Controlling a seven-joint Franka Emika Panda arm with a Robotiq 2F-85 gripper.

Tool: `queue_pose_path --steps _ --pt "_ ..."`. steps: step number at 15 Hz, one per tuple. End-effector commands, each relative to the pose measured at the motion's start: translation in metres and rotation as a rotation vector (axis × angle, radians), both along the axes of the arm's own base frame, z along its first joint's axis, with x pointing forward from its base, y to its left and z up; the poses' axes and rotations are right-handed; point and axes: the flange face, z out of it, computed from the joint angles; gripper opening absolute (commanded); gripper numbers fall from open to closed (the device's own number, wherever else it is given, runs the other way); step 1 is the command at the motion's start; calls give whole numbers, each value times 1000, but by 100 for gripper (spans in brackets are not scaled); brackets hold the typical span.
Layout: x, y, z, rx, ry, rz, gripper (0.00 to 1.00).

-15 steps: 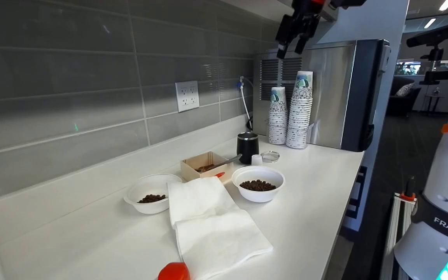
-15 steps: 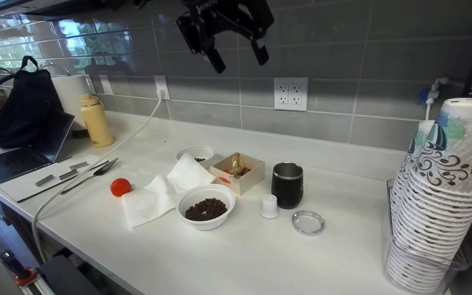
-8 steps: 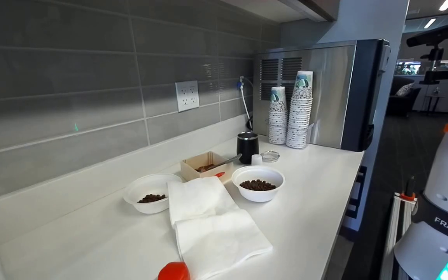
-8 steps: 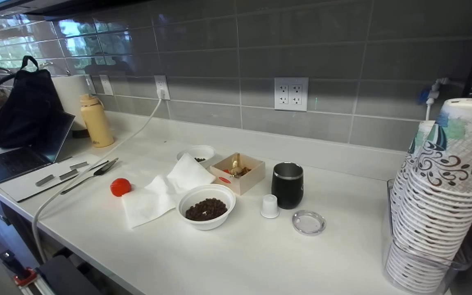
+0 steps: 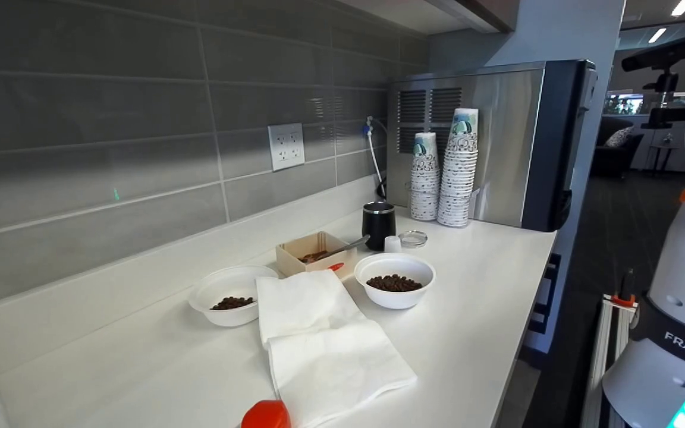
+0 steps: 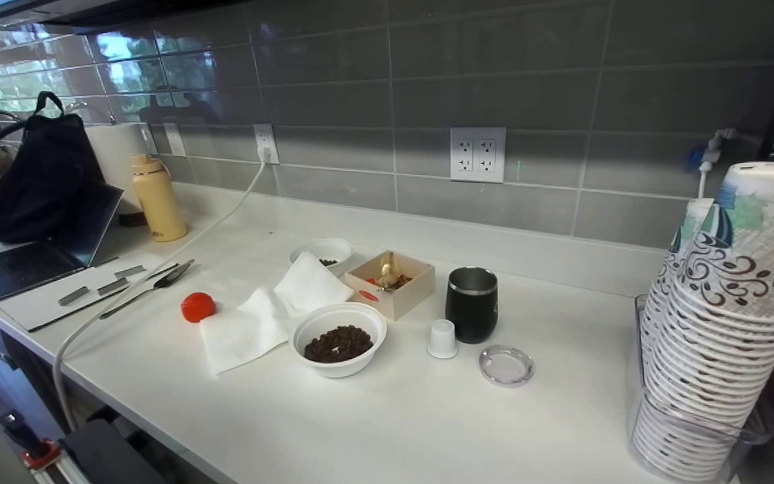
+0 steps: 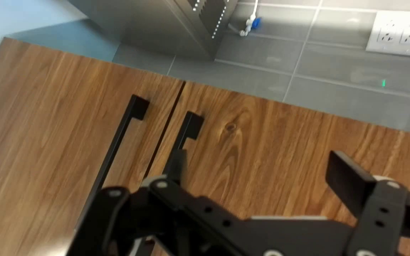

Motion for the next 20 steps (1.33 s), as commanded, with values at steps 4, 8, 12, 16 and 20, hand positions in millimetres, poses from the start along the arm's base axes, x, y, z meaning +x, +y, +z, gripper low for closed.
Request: queue_pose_path --steps 4,8,12,16,20 --pt "22 -62 28 -35 -140 72 100" --pt "53 -87 39 -61 -207 68 100" --pt "89 -105 48 -91 -237 42 100" --pt "117 -129 47 -94 -230 14 100" --pt "142 -147 49 -98 -221 0 100"
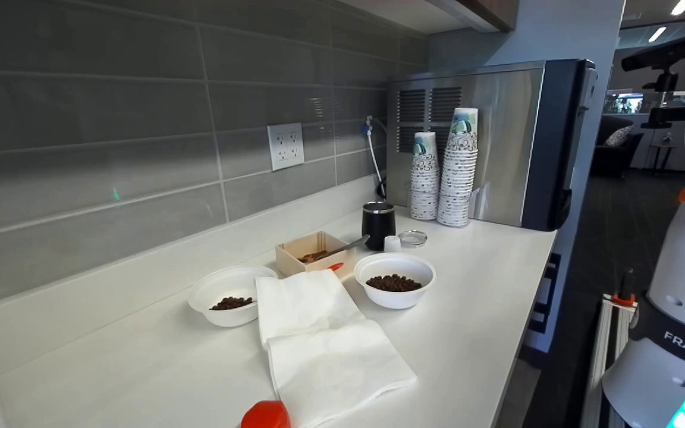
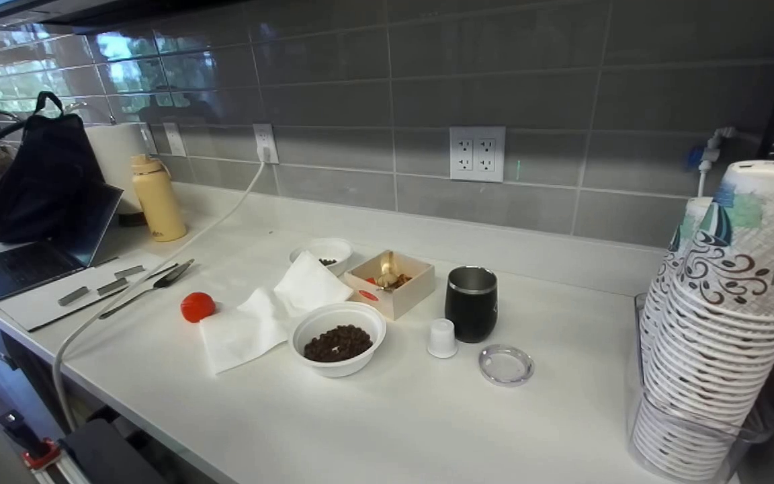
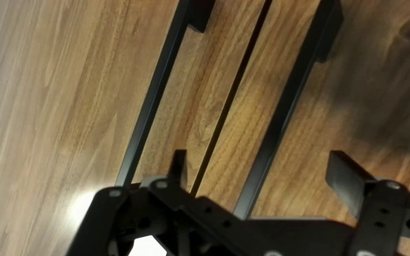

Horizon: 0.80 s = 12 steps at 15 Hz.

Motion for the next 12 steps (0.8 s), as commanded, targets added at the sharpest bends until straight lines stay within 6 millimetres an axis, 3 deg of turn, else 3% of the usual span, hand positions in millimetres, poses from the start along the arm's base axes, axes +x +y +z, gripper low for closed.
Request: queue_pose_path --steps 1,6,12 --pt "23 -20 13 -8 -16 -20 100" --pt "36 -41 19 10 -40 -35 100" --pt "23 -67 15 41 -58 -59 100"
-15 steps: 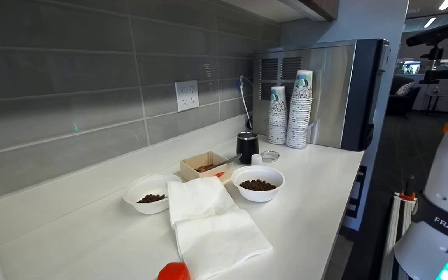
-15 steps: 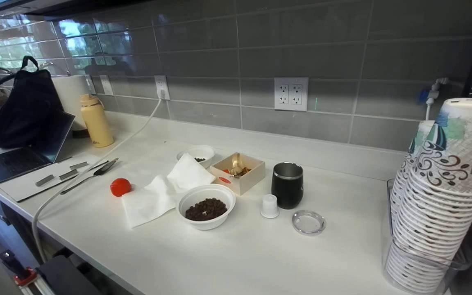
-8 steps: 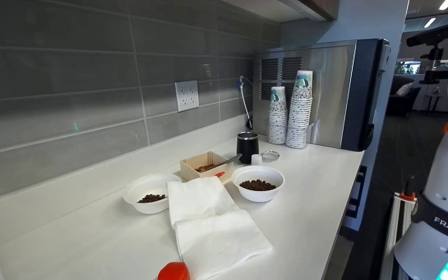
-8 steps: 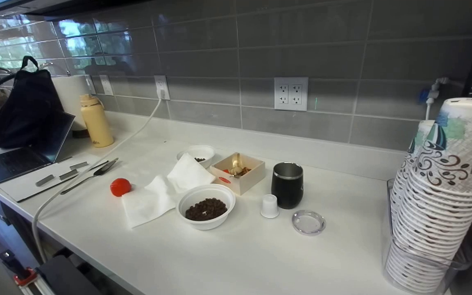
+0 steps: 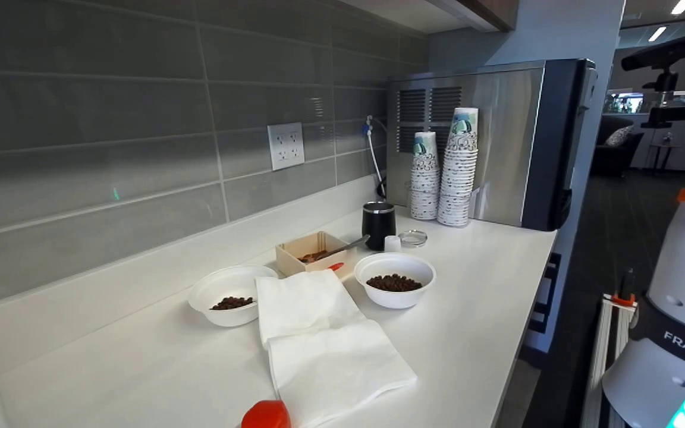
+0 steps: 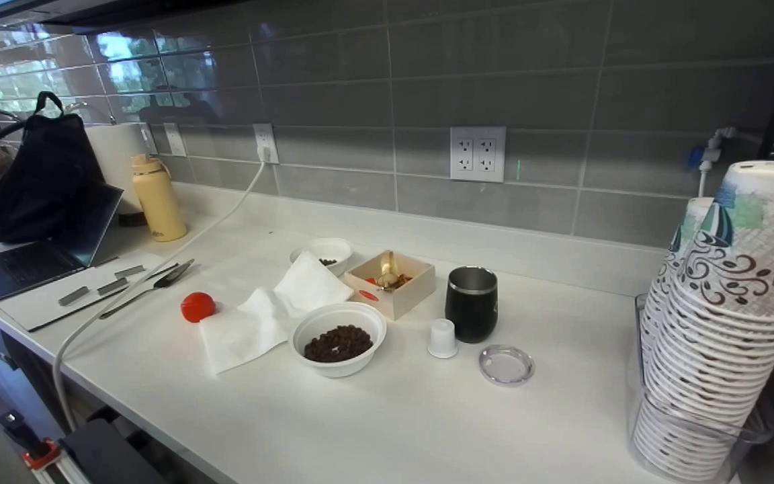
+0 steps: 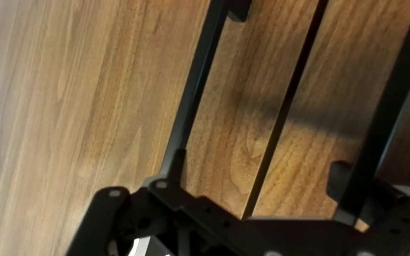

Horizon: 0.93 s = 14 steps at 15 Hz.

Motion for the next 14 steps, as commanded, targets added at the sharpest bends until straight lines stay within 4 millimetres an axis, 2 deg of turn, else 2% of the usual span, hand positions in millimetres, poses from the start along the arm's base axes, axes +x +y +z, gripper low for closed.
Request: queue_pose_path --steps 1,6,14 --pt "-12 -22 3 -8 -22 -18 100" --pt "-38 -18 -2 12 -13 10 100" --pt "-104 -8 -13 42 -12 -22 100"
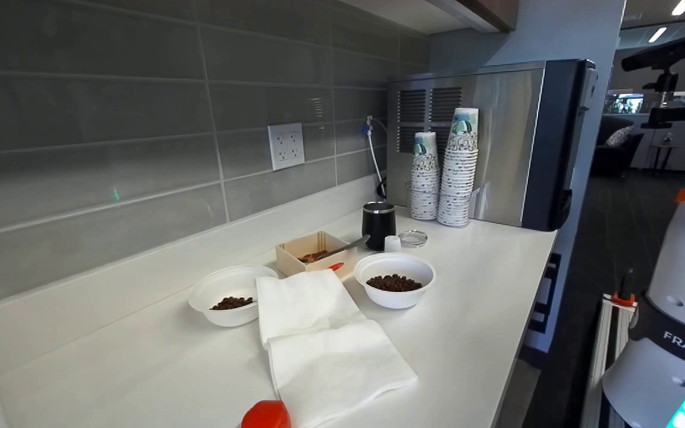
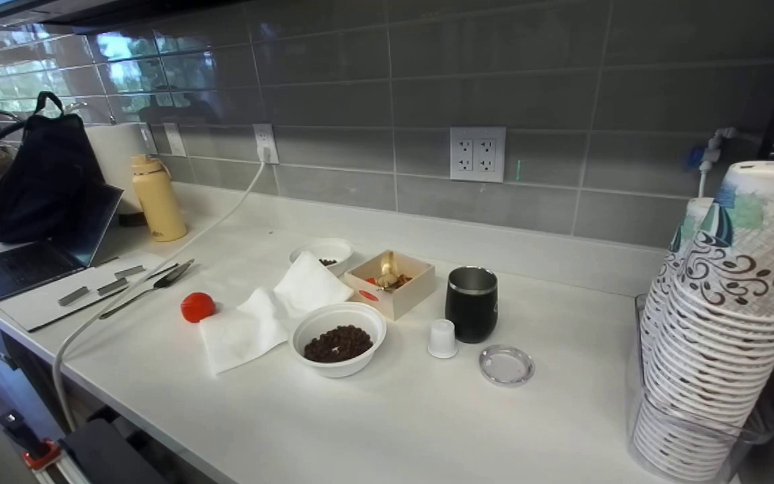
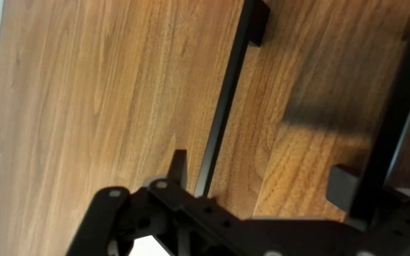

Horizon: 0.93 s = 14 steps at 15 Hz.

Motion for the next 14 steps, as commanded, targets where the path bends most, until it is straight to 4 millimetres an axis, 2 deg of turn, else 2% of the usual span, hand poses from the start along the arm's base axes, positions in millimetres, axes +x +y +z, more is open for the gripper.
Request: queue_pose_path --steps 1,14 --pt "-53 -3 -11 -2 13 -36 100" --pt "-154 31 -36 -7 -14 -71 100"
